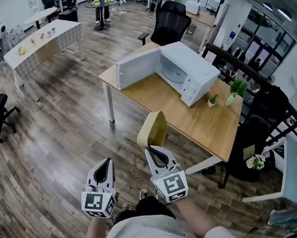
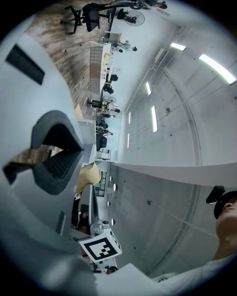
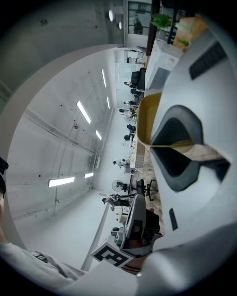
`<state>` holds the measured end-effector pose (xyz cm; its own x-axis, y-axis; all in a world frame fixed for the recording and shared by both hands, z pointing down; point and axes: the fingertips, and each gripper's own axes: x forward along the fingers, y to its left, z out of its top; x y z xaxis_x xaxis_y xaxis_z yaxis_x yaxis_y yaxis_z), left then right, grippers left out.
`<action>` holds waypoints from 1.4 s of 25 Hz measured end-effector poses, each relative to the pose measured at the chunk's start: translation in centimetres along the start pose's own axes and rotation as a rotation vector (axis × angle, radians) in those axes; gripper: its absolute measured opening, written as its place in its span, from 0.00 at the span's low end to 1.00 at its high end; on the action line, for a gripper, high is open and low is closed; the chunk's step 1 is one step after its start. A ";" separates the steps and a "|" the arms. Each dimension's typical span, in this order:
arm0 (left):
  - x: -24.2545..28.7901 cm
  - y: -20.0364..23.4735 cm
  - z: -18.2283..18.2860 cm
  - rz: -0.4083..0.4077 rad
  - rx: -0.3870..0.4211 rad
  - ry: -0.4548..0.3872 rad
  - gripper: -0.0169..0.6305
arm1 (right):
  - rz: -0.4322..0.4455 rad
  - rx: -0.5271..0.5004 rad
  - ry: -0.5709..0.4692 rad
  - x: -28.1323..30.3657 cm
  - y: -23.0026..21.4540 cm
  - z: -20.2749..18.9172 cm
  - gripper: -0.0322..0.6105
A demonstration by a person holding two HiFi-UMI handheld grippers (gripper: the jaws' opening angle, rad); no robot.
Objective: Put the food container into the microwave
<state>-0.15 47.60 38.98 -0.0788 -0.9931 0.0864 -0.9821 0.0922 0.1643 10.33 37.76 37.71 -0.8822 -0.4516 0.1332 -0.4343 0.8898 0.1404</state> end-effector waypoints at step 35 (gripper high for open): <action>32.3 4.6 0.2 -0.112 0.047 0.132 0.05 | 0.018 0.062 0.096 22.1 -21.5 -6.8 0.08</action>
<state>-7.26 15.94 42.36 0.0518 -0.9786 0.1993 -0.9906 -0.0251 0.1342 1.39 8.20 44.27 -0.8698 -0.4373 0.2285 -0.4319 0.8987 0.0762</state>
